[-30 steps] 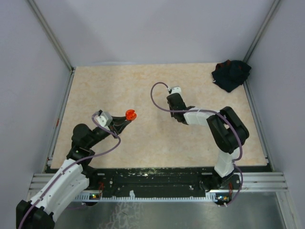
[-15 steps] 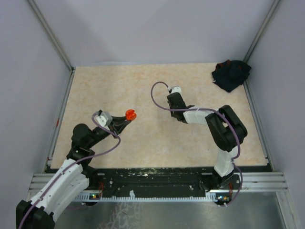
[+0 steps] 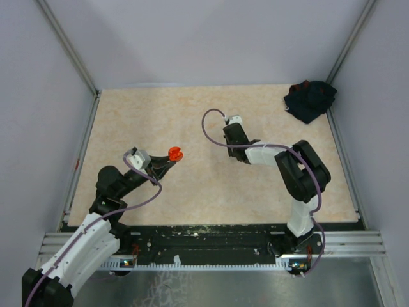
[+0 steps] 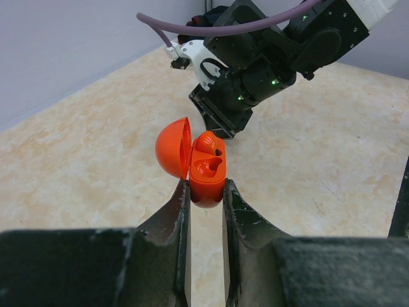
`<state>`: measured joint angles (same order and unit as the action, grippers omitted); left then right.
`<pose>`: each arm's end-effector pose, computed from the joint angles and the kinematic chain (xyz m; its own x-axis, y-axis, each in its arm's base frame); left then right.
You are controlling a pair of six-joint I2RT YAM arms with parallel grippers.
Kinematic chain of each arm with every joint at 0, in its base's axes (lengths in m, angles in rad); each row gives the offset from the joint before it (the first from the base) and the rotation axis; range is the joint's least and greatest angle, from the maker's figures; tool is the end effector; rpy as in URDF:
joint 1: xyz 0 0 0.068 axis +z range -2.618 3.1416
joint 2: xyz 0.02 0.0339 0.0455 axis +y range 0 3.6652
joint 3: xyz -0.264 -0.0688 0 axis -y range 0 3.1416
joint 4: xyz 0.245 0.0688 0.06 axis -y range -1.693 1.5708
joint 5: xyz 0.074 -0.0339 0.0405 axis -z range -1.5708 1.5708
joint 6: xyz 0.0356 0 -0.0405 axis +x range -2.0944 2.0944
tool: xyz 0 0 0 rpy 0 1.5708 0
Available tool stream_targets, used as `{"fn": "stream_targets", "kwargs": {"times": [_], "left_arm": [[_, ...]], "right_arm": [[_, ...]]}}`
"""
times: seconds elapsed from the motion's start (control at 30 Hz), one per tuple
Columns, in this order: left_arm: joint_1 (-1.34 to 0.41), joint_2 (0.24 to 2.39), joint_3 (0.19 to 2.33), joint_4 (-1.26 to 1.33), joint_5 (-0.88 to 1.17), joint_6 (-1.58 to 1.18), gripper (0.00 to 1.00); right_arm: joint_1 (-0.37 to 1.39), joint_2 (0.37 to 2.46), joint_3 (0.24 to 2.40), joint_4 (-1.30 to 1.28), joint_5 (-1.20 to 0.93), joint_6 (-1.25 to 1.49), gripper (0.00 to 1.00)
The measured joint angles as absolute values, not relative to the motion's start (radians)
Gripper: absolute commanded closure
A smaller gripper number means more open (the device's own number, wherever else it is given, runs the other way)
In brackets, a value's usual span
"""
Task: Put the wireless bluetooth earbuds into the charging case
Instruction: Pick up the earbud from the center of the board.
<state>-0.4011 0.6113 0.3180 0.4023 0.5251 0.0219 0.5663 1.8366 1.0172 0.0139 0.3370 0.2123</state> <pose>0.1402 -0.0789 0.2630 0.1176 -0.0293 -0.9926 0.7942 0.6028 0.0763 0.3228 0.1912 0.1526 -0.6609 -0.1845 -0.7274 -0.1778 0.9802 -0.0871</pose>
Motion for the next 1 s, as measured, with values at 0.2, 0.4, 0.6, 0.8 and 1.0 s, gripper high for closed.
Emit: {"fn": "stream_targets", "kwargs": {"times": [0.2,0.4,0.6,0.8,1.0], "left_arm": [[-0.401,0.614,0.318,0.402,0.525,0.022,1.00],[-0.401,0.615,0.318,0.402,0.526,0.020,1.00],[-0.401,0.616,0.318,0.402,0.528,0.018,1.00],[-0.401,0.616,0.318,0.406,0.535,0.011,1.00],[-0.395,0.613,0.318,0.432,0.538,0.000,1.00]], "right_arm": [[0.566,1.844,1.031,0.004,0.321,0.225,0.76],[0.564,1.844,1.031,0.002,0.317,0.236,0.83],[0.564,1.829,1.029,-0.018,0.293,0.239,0.83],[0.564,1.712,1.018,-0.058,0.213,0.261,0.83],[0.569,1.513,1.014,-0.052,0.105,0.312,0.83]]}}
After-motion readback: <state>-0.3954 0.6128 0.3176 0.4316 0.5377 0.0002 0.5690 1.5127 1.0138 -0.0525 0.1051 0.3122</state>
